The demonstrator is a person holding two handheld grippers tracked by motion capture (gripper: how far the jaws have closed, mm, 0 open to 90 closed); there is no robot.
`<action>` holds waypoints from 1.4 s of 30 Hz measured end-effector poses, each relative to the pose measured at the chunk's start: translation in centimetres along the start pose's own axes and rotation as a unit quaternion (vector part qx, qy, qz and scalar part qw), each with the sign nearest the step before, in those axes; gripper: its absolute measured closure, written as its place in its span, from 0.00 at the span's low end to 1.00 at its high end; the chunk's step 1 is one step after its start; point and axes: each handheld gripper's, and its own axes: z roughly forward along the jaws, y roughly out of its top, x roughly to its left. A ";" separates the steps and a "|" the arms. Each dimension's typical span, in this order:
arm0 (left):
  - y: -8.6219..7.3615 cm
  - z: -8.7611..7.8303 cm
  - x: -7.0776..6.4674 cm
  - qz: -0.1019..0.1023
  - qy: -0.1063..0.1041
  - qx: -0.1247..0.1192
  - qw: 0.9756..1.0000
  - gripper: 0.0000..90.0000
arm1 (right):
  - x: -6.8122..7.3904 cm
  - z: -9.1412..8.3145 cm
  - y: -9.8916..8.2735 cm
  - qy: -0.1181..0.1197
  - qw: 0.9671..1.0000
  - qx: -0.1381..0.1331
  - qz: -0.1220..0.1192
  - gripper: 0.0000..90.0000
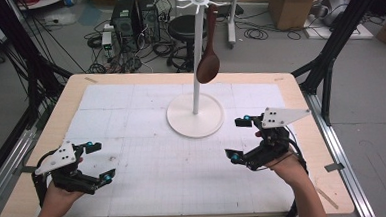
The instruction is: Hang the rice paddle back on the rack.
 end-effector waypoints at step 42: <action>0.0 0.0 -0.1 0.004 -0.008 -0.014 1.000 0.02 | 0.8 -0.5 -6.1 -0.015 1.000 0.009 0.015 0.01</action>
